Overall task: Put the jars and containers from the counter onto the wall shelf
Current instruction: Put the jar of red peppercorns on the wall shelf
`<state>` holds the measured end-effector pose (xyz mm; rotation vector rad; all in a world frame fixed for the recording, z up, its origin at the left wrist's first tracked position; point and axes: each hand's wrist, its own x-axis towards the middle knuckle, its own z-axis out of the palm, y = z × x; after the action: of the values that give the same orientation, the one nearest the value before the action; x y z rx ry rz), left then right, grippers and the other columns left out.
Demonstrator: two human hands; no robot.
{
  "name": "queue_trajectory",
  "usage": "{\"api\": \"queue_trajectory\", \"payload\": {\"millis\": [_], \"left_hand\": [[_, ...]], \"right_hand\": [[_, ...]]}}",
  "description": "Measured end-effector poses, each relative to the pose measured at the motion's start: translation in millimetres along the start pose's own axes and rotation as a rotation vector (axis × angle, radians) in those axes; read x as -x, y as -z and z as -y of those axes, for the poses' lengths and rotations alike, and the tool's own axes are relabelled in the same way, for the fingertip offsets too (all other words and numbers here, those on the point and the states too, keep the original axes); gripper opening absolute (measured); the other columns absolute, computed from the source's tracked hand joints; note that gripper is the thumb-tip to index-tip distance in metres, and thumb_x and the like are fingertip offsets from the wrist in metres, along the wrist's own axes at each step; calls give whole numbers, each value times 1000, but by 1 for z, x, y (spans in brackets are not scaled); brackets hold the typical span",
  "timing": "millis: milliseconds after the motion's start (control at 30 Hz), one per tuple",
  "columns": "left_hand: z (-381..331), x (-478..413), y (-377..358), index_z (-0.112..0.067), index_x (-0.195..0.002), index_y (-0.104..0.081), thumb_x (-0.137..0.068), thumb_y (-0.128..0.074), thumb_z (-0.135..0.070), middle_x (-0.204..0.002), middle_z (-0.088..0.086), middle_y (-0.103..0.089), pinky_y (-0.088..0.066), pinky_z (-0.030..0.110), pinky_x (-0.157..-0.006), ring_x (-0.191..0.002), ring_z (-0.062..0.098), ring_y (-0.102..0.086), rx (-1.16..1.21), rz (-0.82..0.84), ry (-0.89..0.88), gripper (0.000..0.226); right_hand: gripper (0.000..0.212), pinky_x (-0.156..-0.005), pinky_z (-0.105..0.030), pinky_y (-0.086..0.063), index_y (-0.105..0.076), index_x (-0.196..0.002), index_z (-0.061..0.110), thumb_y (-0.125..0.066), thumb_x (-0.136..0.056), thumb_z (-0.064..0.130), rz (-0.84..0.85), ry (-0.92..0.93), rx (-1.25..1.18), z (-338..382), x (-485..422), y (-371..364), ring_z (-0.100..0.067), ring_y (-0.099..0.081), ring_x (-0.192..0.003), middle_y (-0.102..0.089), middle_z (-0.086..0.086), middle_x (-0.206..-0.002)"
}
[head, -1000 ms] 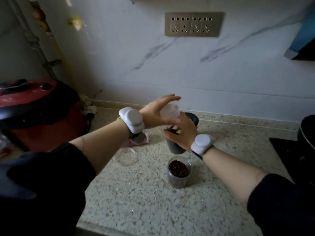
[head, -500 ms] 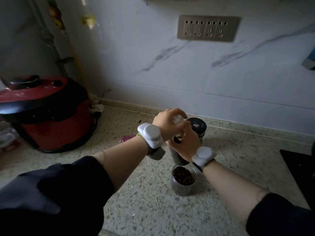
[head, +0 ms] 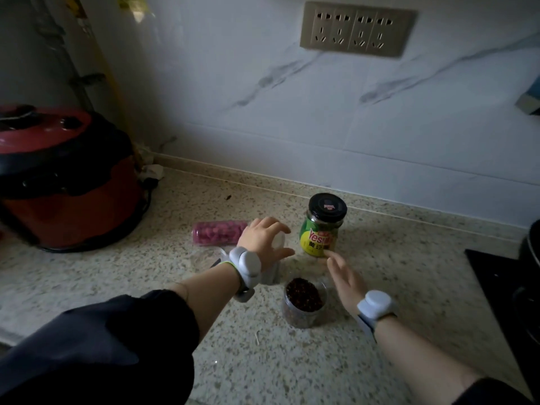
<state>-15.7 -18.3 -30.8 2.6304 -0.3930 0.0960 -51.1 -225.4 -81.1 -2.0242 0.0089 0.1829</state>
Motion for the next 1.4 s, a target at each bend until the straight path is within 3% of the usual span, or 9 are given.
{"api": "queue_trajectory", "payload": {"millis": [133,300,433,600,867,1100,1200,1300,1400], "left_hand": [[4,-4,-13,-21,-121,-55,-73,-68,-47,-130,4,-53,-35,36,-100,-120,27,-44,24,-21,15,56],[6,-2,-6,-26,-138,-36,-78,-58,-55,-150,4,-34,-26,39,-111,-136,23,-31,257,-21,45,70],[28,10,9,-13,-124,-50,-92,-38,-43,-129,12,-55,-39,33,-98,-120,28,-50,470,-311,288,45],[75,42,6,-12,-130,-35,-77,-64,-44,-136,14,-43,-41,41,-99,-122,31,-45,9,83,719,68],[103,46,-33,-30,-144,7,-79,-65,-43,-156,11,18,-3,45,-116,-144,32,8,-57,200,684,98],[118,53,-31,-27,-143,-8,-73,-69,-42,-144,12,-32,-32,40,-105,-131,33,-30,-111,146,733,94],[113,64,-30,-34,-144,-1,-75,-62,-51,-145,9,-32,-32,42,-106,-132,33,-29,-147,164,730,94],[98,71,-16,-39,-141,-17,-73,-54,-62,-140,12,-42,-39,46,-102,-126,32,-41,226,13,724,80],[72,85,2,-36,-137,-28,-72,-67,-45,-131,14,-46,-48,38,-91,-111,27,-52,659,-176,531,76]], "right_hand": [[122,-103,-31,-40,-23,-140,25,-60,-41,86,168,-50,-60,-32,17,-11,-12,-42,-125,-40,8,-133],[124,-107,-34,-28,2,-133,49,-72,-38,75,211,8,78,-38,25,-27,-7,-25,-132,-25,13,-141],[138,-110,-38,-27,0,-144,33,-81,-36,62,121,-6,-39,-40,25,-38,-10,-29,-132,-30,8,-142],[115,-101,-32,-34,-21,-137,22,-89,-45,35,61,0,-124,-41,28,-50,-16,-39,-128,-42,3,-133],[88,-87,-3,-36,-31,-122,34,-85,-53,39,170,93,-132,-21,53,-73,14,-44,-114,-45,13,-127],[96,-100,-16,-37,-30,-130,24,-89,-54,20,156,128,-152,-26,54,-98,2,-43,-123,-46,2,-132],[116,-95,-4,-33,-17,-134,31,-89,-44,41,191,109,-171,-24,54,-103,11,-37,-123,-37,14,-135],[112,-91,-1,-32,-19,-130,33,-89,-43,42,176,109,-191,-23,46,-111,15,-38,-120,-39,17,-131],[100,-102,-30,-41,-34,-124,31,-88,-42,46,186,141,-168,-17,40,-122,-8,-49,-122,-52,3,-128]]}}
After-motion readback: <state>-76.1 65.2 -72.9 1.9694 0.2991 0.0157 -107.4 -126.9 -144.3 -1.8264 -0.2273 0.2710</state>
